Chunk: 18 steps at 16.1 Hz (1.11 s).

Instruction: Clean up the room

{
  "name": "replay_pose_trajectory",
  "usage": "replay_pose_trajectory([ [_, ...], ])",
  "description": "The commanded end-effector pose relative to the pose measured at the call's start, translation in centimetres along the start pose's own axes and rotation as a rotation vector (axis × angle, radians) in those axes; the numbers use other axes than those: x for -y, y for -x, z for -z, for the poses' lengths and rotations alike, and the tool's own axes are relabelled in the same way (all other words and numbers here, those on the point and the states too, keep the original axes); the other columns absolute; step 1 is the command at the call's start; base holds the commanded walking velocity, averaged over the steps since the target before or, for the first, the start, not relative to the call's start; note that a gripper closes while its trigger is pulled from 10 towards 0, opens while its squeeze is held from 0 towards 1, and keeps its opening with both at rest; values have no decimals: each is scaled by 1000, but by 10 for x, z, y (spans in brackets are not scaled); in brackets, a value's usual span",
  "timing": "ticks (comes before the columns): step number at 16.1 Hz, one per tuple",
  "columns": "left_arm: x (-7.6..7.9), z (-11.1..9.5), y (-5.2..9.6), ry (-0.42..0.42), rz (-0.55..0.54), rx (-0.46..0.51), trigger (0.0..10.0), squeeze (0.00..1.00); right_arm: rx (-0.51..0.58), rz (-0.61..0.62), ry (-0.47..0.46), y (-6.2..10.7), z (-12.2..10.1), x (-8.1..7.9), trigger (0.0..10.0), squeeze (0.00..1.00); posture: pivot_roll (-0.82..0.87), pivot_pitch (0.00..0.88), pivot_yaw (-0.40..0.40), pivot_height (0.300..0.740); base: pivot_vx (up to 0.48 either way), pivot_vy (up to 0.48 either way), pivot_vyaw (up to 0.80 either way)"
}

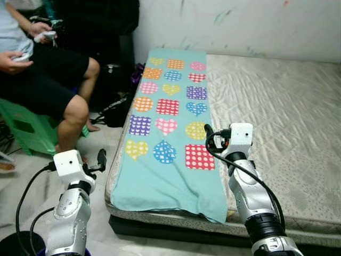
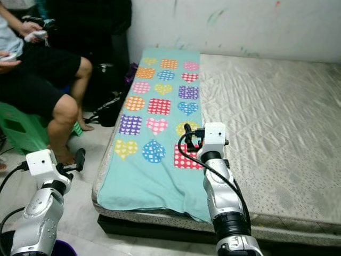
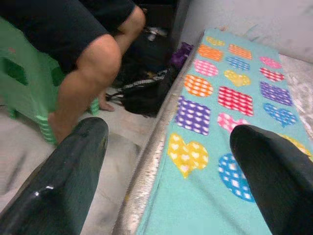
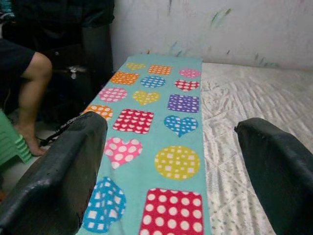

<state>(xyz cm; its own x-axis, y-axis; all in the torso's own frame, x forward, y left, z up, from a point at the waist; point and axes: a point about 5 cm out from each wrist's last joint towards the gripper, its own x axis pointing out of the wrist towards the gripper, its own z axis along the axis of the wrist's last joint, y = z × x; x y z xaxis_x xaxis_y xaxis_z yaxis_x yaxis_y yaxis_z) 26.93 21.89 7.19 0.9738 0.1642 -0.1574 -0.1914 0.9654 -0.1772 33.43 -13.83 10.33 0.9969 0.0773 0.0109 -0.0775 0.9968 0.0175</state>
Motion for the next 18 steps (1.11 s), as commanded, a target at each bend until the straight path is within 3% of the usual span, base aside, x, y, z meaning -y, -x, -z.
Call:
replay_pose_trajectory([
  [1, -4, -2, 2, 0, -2, 0, 10000, 0, 0, 0, 2, 0, 0, 0, 10000, 0, -83, 18, -1, 740, 0, 0, 0],
  [6, -2, -5, 2, 8, 5, 3, 10000, 0, 1, 9, -1, 3, 1, 2, 10000, 0, -86, 26, 5, 740, 0, 0, 0],
  [12, 5, -6, 4, 18, 31, 12, 10000, 0, -2, 14, 5, 4, 2, 4, 10000, 0, -90, 30, 5, 740, 0, 0, -679],
  [18, 5, -6, 5, 32, 27, 6, 10000, 0, 3, 9, 8, 4, 2, 4, 10000, 0, -92, 33, 3, 740, 0, 0, 0],
])
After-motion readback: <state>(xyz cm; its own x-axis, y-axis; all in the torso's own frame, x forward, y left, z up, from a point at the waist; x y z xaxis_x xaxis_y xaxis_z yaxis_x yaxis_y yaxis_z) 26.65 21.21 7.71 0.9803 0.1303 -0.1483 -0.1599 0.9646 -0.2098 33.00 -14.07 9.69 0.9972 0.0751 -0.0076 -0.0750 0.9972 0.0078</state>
